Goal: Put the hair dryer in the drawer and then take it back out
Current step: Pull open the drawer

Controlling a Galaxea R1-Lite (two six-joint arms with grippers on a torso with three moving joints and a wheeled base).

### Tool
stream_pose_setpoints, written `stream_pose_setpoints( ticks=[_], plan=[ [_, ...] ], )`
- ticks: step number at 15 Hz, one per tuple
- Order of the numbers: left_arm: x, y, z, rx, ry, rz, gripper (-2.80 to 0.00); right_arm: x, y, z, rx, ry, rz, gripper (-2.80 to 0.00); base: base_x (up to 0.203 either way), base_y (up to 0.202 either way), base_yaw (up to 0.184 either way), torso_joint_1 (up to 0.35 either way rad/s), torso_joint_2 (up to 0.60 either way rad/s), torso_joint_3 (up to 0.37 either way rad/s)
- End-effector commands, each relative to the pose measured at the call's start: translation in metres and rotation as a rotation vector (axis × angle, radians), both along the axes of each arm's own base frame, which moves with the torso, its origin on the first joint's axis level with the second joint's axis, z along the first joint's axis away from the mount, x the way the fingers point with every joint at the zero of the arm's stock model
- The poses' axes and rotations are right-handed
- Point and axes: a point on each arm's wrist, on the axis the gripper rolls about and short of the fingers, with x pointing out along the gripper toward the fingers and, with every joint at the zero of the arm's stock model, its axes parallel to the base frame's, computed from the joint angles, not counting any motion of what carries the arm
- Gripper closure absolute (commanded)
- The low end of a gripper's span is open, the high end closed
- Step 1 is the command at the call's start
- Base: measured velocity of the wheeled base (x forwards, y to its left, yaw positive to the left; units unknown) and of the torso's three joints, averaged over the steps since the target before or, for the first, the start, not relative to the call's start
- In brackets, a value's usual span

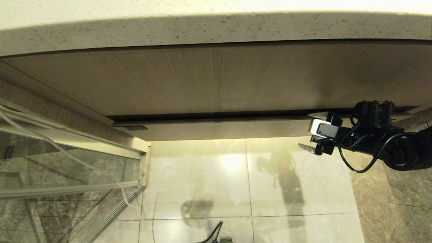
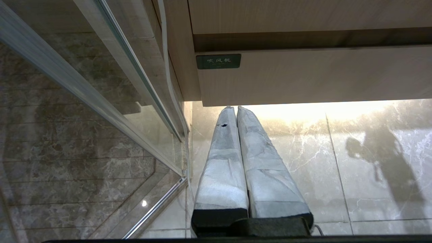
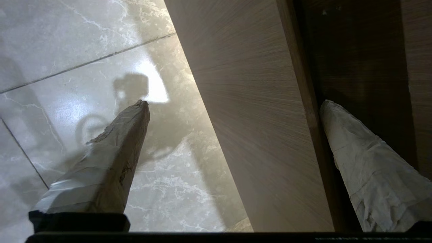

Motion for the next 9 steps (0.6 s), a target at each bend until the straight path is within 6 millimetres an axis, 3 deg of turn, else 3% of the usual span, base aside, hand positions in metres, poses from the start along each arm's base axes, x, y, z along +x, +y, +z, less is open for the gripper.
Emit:
stream_pose_setpoints(
  ticks=[1, 9],
  plan=[
    [0.0037, 0.0000, -0.0108, -0.002, 0.038, 0.000, 0.00, -0.0015, 0.0001, -0.0001, -0.007, 0.005, 0.006, -2.80, 0.000, 0.000, 0.000, 0.000, 0.00, 0.000],
    [0.0037, 0.0000, -0.0108, -0.001, 0.038, 0.000, 0.00, -0.0095, -0.0007, 0.0025, -0.019, 0.030, -0.017, -2.80, 0.000, 0.000, 0.000, 0.000, 0.00, 0.000]
  ],
)
